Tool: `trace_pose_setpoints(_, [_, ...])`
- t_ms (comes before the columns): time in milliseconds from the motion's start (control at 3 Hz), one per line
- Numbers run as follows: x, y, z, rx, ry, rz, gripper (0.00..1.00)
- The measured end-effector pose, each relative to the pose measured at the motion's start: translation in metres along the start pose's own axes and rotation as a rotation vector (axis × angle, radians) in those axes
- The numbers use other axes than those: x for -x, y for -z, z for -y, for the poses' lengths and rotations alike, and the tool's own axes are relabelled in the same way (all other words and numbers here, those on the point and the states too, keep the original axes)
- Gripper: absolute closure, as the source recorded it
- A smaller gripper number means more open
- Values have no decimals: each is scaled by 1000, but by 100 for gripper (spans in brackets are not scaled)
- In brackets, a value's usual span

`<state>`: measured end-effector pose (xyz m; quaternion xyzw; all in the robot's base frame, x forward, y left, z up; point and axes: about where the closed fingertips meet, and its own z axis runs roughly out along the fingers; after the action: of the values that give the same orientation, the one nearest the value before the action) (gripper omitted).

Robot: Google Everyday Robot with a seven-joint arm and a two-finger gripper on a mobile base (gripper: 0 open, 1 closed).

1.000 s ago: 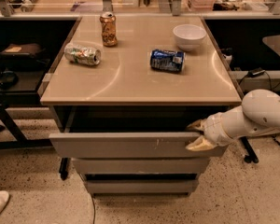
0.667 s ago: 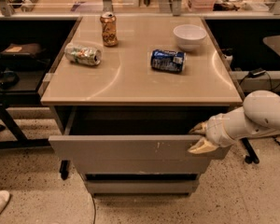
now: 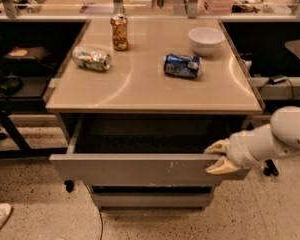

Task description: Open top drawer

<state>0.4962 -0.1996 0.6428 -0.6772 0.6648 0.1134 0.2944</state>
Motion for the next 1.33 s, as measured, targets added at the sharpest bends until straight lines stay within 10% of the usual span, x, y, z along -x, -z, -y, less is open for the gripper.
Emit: trace_pose_setpoints(1333, [-6, 5, -24, 35, -2, 2, 12])
